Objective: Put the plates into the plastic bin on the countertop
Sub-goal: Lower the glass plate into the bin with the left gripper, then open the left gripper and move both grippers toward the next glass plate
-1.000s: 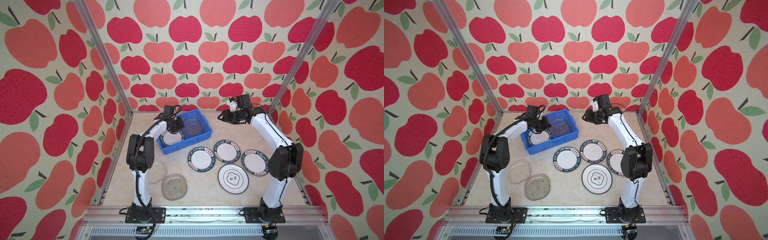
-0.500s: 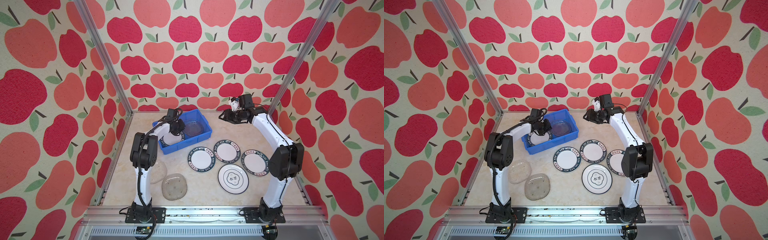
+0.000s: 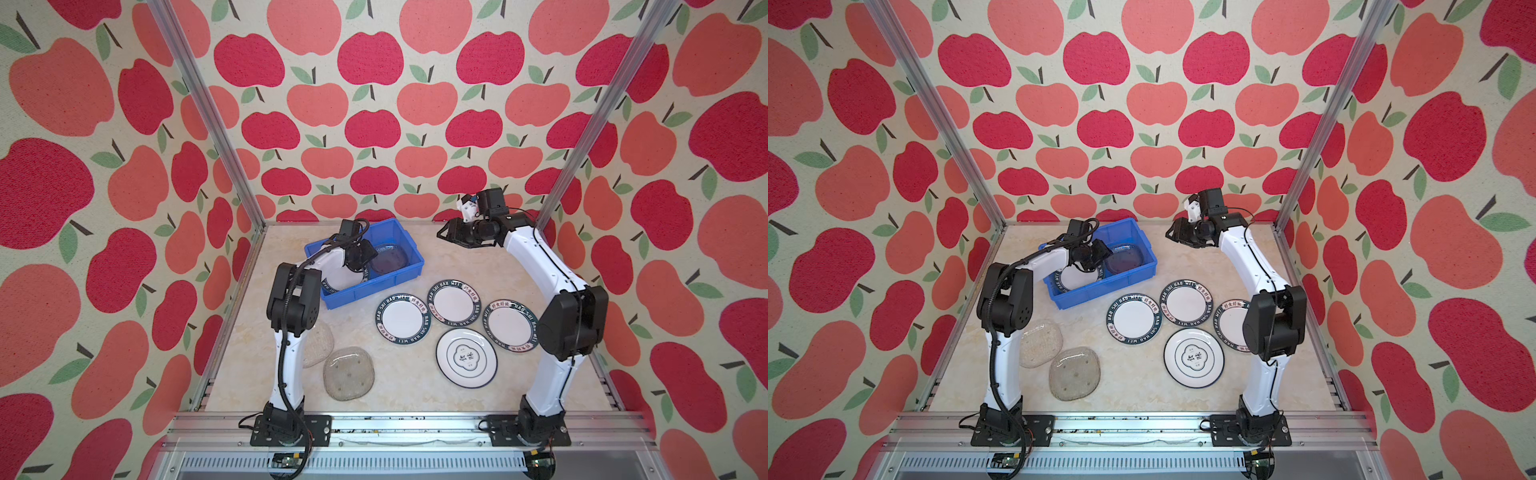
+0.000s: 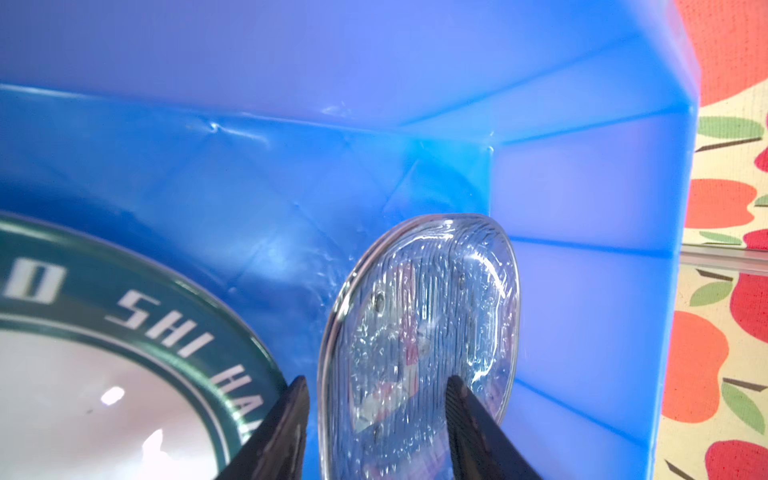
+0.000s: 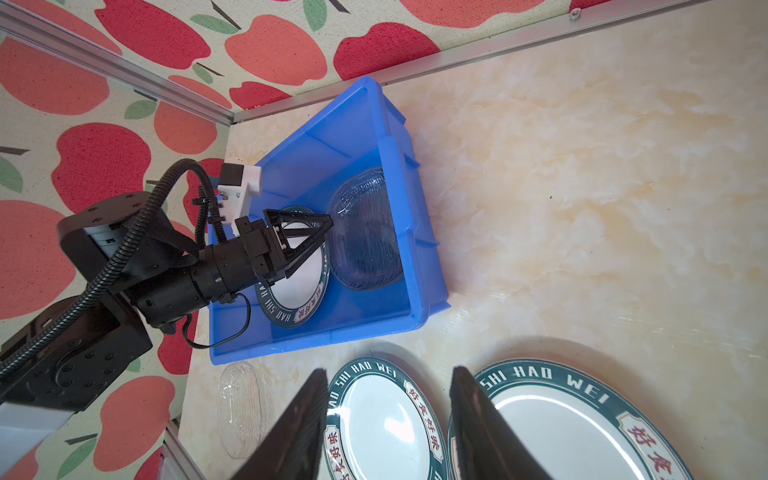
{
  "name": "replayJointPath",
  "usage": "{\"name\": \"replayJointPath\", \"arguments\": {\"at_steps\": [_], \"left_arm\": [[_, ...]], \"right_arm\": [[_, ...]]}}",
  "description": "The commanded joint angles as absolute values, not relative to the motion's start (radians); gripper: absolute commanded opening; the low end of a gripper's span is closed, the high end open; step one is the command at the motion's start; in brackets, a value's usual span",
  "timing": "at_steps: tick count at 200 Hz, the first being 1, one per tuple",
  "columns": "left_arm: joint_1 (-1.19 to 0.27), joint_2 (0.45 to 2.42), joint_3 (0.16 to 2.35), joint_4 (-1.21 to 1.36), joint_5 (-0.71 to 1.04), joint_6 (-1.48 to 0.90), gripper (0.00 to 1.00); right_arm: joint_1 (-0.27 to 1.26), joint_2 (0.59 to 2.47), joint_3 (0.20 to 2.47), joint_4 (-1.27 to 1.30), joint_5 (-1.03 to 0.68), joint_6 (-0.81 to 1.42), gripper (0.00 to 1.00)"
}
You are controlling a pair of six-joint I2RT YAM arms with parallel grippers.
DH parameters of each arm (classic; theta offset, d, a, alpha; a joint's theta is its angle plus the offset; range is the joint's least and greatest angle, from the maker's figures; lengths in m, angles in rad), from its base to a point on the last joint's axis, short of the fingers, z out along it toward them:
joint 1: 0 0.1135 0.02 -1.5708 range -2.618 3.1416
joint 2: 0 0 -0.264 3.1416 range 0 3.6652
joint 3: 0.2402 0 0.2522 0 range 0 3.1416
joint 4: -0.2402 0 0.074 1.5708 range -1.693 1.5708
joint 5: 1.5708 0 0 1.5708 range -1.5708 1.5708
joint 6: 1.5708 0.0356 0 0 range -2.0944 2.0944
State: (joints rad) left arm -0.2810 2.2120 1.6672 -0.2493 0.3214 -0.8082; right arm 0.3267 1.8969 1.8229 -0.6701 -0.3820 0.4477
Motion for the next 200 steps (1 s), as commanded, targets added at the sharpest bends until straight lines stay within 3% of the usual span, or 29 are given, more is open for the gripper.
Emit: {"name": "replayJointPath", "arguments": {"at_steps": [1, 50, 69, 95, 124, 158, 200], "left_arm": [[-0.278, 2.176, 1.686, -0.283, 0.296, -0.767, 0.57], [-0.272, 2.118, 1.669, -0.288, 0.28, -0.733, 0.62], [-0.274, 2.081, 1.663, -0.276, 0.265, -0.706, 0.75], [-0.273, 2.028, 1.68, -0.284, 0.241, -0.652, 1.0], [-0.268, 1.935, 1.653, -0.326, 0.268, -0.606, 0.99], [-0.269, 1.698, 1.402, -0.283, 0.353, -0.612, 0.99], [-0.285, 1.359, 1.119, -0.363, 0.362, -0.624, 0.99]], "right_arm": [[0.321, 1.908, 1.835, -0.674, -0.406, 0.462, 0.51], [0.328, 1.913, 1.85, -0.675, -0.405, 0.462, 0.51], [0.337, 1.91, 1.849, -0.674, -0.403, 0.458, 0.51], [0.36, 1.897, 1.842, -0.671, -0.403, 0.433, 0.51], [0.426, 1.84, 1.781, -0.657, -0.421, 0.383, 0.53], [0.564, 1.779, 1.658, -0.673, -0.412, 0.376, 0.45], [0.764, 1.761, 1.511, -0.662, -0.403, 0.353, 0.46]]}}
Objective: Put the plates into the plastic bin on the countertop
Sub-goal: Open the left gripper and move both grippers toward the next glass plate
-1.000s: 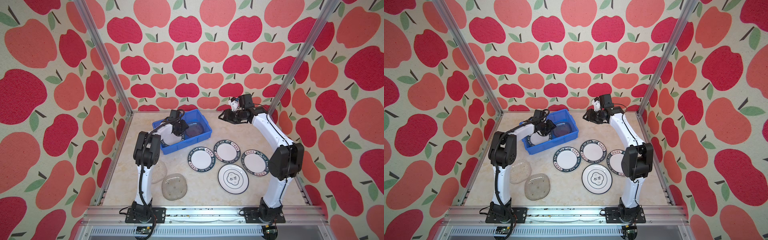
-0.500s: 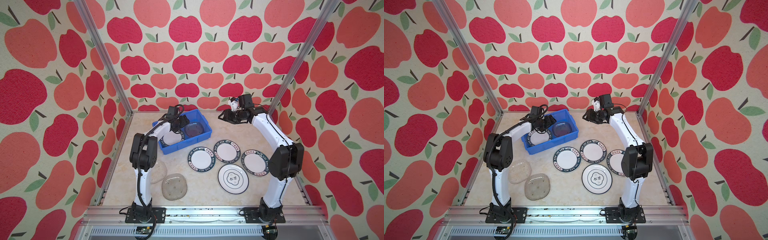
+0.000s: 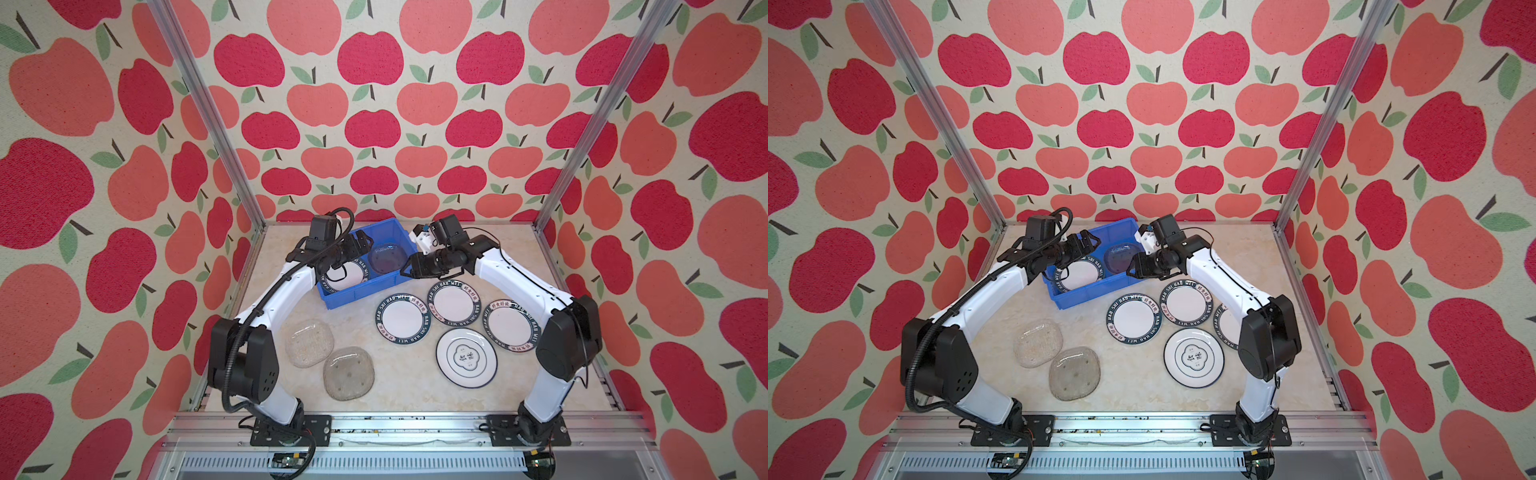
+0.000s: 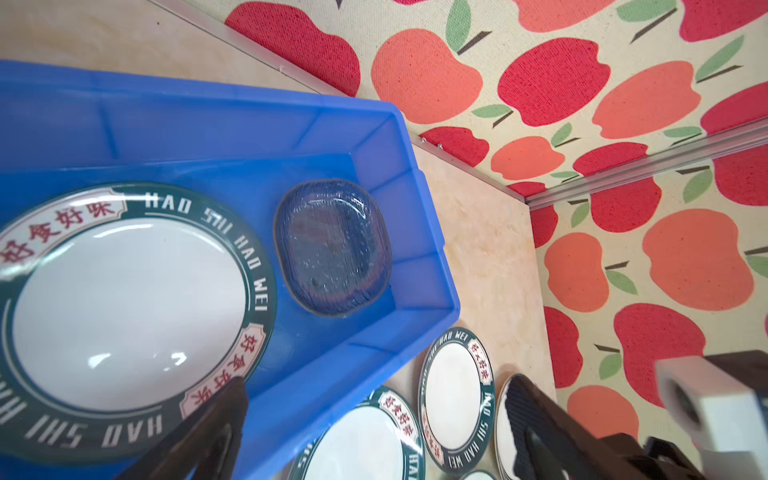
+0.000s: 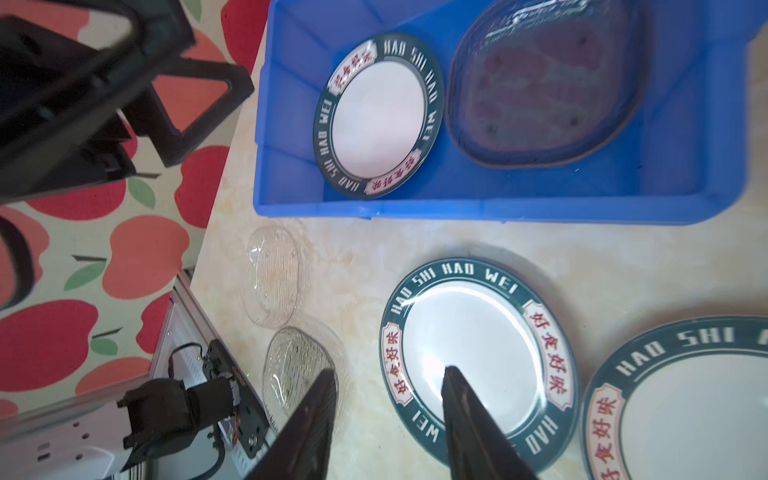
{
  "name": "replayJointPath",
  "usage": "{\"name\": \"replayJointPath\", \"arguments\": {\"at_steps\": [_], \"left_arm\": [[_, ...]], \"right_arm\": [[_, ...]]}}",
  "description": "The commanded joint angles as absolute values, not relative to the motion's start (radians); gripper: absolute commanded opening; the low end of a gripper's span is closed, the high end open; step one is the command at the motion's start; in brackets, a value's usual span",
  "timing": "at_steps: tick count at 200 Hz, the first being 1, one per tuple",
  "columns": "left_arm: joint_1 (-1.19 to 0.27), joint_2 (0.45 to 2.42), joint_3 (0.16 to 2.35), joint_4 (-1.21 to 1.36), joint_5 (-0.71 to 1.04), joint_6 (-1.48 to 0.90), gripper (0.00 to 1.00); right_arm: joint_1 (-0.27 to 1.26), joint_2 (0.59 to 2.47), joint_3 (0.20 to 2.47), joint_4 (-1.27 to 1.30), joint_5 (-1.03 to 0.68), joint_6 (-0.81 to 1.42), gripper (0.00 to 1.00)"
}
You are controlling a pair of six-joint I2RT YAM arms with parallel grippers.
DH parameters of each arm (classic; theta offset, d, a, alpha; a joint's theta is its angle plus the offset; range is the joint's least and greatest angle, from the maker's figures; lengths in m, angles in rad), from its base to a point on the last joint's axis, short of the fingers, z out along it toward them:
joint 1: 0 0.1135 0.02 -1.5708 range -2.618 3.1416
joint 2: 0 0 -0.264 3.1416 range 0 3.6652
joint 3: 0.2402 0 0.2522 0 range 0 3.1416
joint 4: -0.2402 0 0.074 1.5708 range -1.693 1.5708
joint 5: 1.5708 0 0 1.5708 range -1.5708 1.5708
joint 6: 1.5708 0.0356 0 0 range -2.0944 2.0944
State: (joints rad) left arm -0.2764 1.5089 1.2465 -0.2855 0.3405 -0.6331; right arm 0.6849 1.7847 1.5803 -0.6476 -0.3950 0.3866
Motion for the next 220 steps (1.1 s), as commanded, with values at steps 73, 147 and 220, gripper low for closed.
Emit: {"name": "replayJointPath", "arguments": {"at_steps": [73, 147, 220], "left_arm": [[-0.253, 0.905, 0.796, -0.399, 0.396, -0.725, 0.99], [-0.255, 0.766, 0.729, -0.629, 0.41, -0.737, 1.0], [-0.249, 0.68, 0.66, -0.617, 0.383, -0.774, 0.99]], "right_arm": [[0.965, 1.848, 1.441, -0.589, -0.455, 0.362, 0.38], [1.04, 2.003, 1.521, -0.689, -0.451, 0.356, 0.44], [1.045, 2.102, 1.592, -0.765, -0.497, 0.315, 0.39]]}}
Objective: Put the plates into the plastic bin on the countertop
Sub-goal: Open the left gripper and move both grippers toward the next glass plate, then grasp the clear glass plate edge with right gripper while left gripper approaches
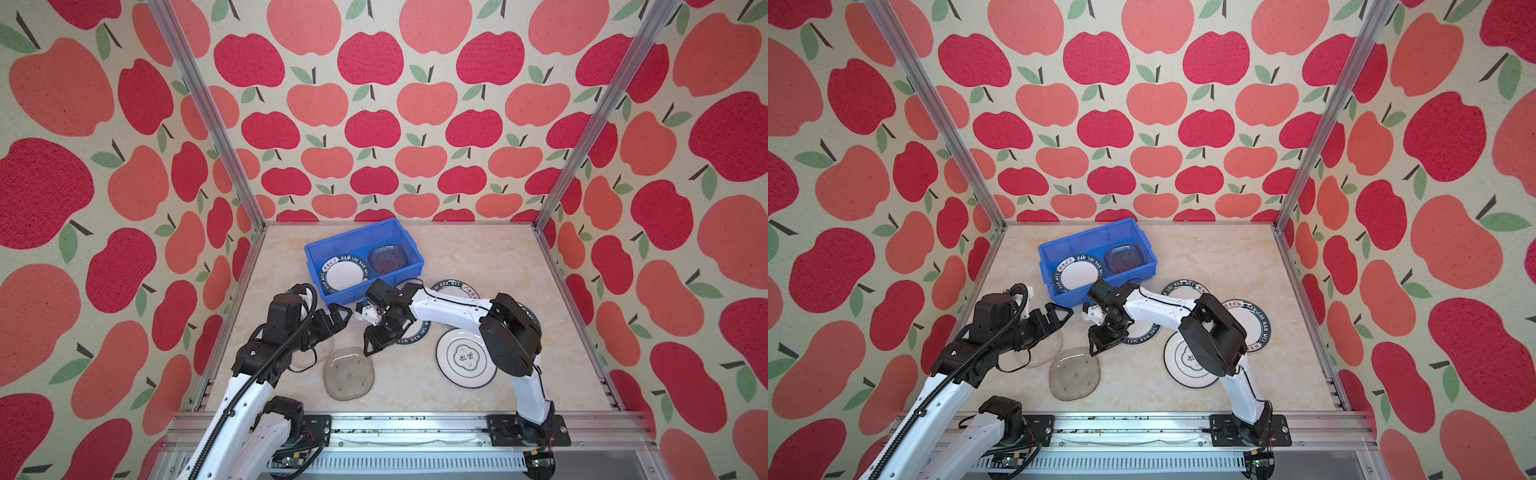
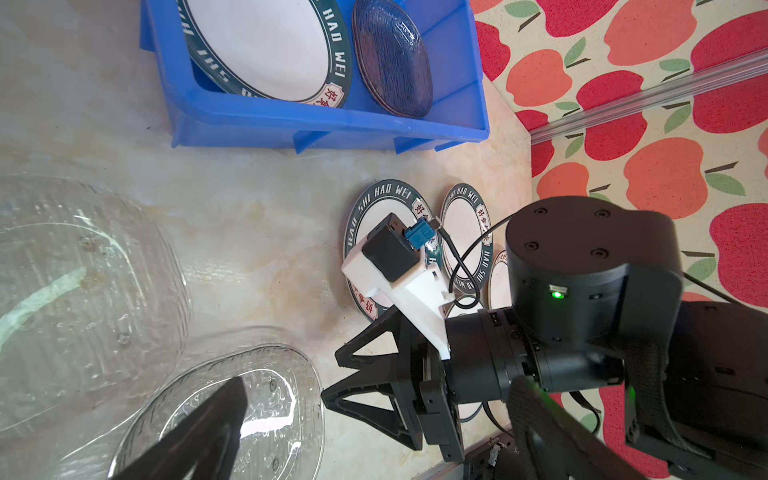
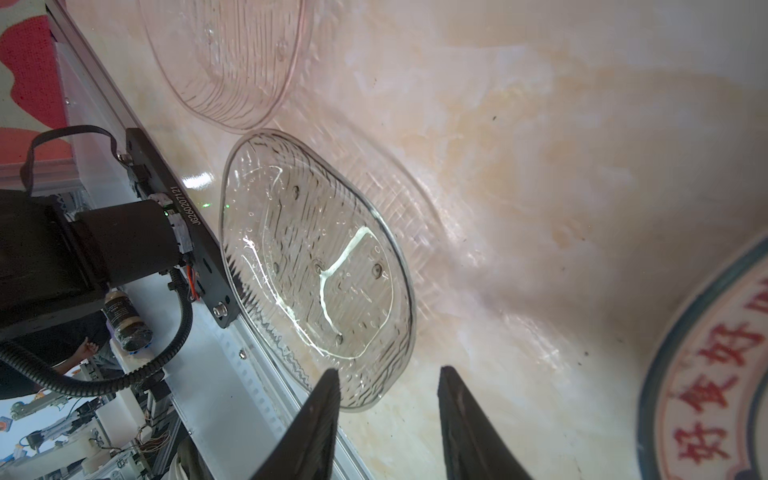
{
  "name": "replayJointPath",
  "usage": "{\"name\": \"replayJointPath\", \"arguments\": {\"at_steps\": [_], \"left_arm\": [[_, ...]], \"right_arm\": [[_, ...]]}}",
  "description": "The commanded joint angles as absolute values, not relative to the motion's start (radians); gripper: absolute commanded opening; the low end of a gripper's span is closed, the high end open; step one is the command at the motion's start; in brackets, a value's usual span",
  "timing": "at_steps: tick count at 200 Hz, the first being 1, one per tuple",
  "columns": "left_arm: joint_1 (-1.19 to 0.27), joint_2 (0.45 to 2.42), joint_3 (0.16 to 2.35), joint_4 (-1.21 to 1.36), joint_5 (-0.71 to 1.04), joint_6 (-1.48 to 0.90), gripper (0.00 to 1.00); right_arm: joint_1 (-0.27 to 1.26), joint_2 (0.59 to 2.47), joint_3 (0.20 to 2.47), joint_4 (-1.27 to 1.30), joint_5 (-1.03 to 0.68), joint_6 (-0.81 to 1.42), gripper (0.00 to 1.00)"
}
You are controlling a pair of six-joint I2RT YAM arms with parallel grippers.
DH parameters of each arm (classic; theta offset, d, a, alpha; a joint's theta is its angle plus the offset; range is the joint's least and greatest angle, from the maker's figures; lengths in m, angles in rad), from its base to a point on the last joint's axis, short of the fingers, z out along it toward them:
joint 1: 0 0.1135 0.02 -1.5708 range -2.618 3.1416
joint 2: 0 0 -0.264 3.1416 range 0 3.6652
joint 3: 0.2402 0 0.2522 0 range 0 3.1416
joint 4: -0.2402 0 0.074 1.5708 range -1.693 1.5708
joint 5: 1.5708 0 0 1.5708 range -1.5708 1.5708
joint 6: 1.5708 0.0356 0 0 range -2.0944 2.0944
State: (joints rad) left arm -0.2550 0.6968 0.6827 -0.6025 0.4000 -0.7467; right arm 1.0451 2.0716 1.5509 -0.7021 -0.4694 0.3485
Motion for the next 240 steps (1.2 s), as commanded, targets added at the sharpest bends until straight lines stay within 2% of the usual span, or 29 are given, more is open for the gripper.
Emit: {"name": "replayJointPath", "arguments": {"at_steps": [1, 197, 240], "left_arm": [[-0.249, 0.681, 0.66, -0.617, 0.382, -0.774, 0.99], [-0.238, 0.707, 0.64, -0.626, 0.365, -0.752, 0.96], [-0.235, 0.711, 0.637, -0.627, 0.365, -0.746, 0.96]], "right_arm": [[1.045, 2.103, 1.593, -0.765, -0.498, 0.314, 0.39], [1.042, 2.216, 1.641, -0.792, -0.578, 0.319, 0.25], [1.034, 2.216, 1.638, -0.799, -0.569, 0.321, 0.15]]}}
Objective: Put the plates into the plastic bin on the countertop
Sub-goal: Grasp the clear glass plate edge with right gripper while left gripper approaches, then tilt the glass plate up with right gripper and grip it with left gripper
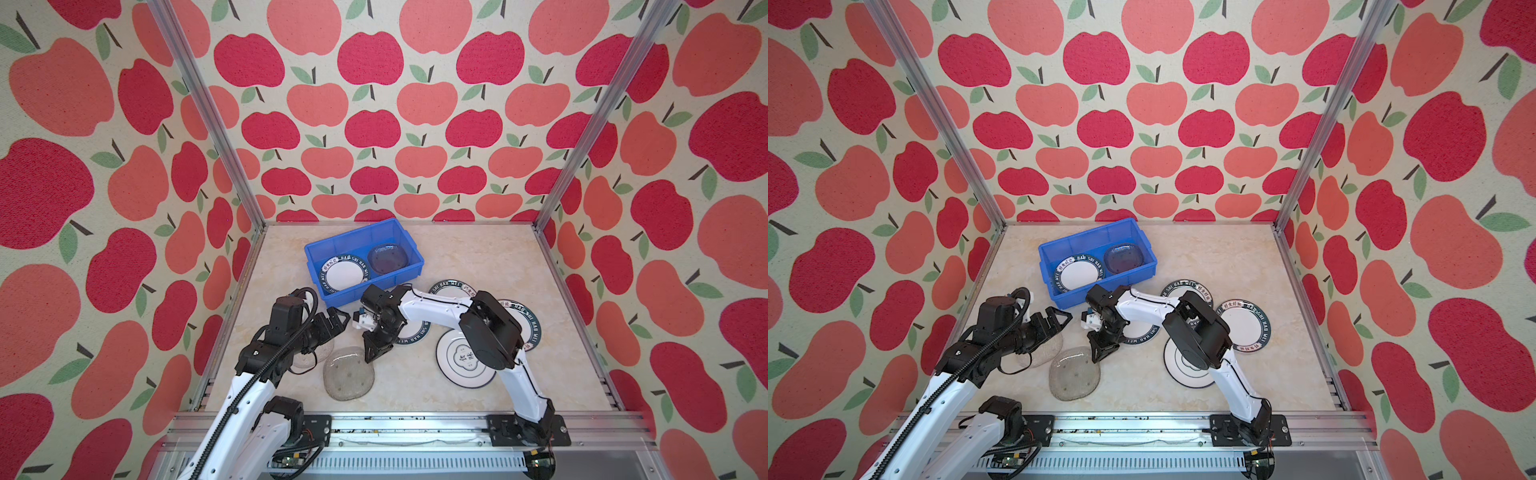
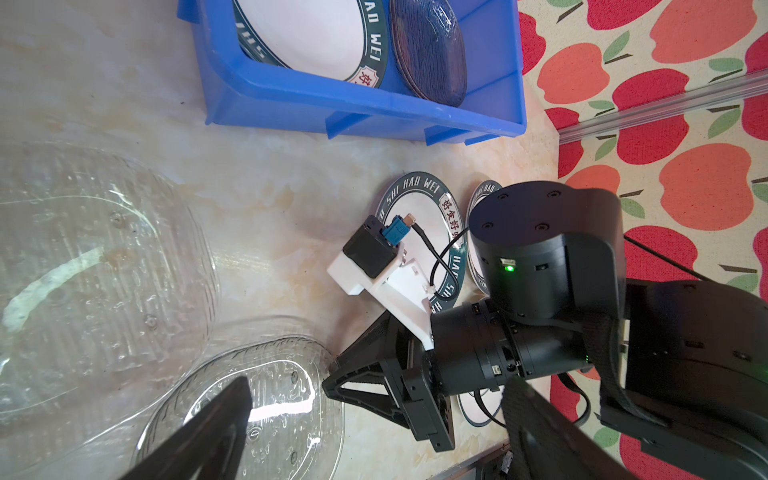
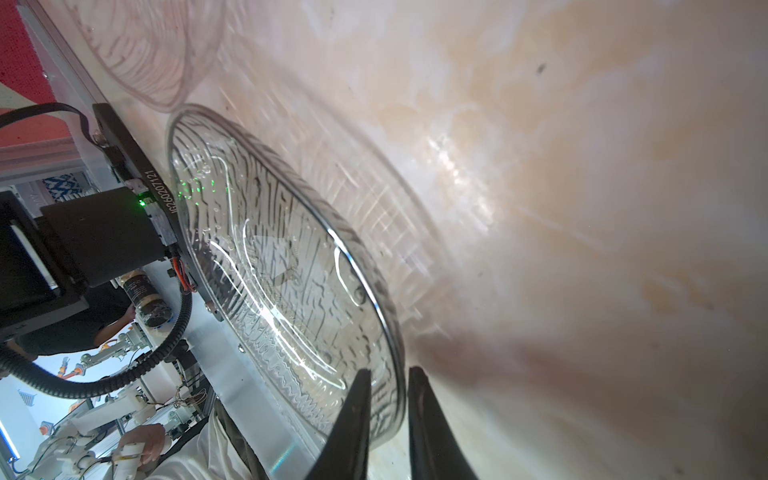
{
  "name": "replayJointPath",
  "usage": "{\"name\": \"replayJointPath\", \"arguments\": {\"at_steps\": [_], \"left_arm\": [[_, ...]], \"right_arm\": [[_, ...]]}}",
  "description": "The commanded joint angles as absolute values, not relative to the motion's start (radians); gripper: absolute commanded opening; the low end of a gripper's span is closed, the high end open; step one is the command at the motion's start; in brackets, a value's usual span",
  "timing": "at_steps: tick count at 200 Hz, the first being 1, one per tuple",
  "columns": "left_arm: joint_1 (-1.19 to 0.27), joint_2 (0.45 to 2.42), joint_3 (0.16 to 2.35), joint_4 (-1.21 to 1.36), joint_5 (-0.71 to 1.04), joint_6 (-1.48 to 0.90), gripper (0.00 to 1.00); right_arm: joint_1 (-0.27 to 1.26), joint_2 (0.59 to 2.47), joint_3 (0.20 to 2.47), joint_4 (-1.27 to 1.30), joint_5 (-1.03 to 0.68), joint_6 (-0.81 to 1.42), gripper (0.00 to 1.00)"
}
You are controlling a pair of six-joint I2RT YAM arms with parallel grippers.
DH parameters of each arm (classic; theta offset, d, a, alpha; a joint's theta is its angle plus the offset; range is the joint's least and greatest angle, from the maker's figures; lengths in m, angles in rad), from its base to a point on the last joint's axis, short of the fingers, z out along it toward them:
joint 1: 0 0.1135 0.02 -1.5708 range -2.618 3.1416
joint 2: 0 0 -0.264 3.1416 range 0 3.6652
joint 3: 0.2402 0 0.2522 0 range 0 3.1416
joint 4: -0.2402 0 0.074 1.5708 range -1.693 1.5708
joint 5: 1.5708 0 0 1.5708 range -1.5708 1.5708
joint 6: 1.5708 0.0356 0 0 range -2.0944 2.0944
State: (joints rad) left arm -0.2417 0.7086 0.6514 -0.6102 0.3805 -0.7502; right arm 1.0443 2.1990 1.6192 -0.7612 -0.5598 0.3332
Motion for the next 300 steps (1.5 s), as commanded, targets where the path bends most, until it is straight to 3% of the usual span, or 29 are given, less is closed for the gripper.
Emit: {"name": "replayJointPath", "arguments": {"at_steps": [1, 47, 75, 193, 234, 264, 300], "left_arm": [[-0.235, 0.712, 0.637, -0.626, 0.365, -0.745, 0.96], [-0.229, 0.754, 0.638, -0.596, 0.375, -0.729, 0.96], [-0.227, 0.78, 0.647, -0.588, 0.382, -0.718, 0.96], [-0.202, 0.895, 0.693, -0.464, 0.417, -0.608, 0.94], [-0.201, 0.975, 0.744, -0.447, 0.433, -0.586, 0.81], [-0.185, 1.002, 0.768, -0.426, 0.472, -0.577, 0.77], [-0.167, 1.026, 0.779, -0.431, 0.492, -0.565, 0.62]], "right_arm": [[1.034, 2.215, 1.637, -0.8, -0.569, 0.32, 0.15], [1.024, 2.212, 1.632, -0.799, -0.559, 0.325, 0.09], [1.016, 2.205, 1.626, -0.808, -0.543, 0.326, 0.0], [0.899, 2.03, 1.627, -0.879, -0.544, 0.344, 0.0], [0.825, 2.011, 1.679, -0.898, -0.531, 0.344, 0.0], [0.783, 2.021, 1.742, -0.916, -0.527, 0.339, 0.0], [0.764, 2.032, 1.815, -0.942, -0.511, 0.334, 0.0]]}}
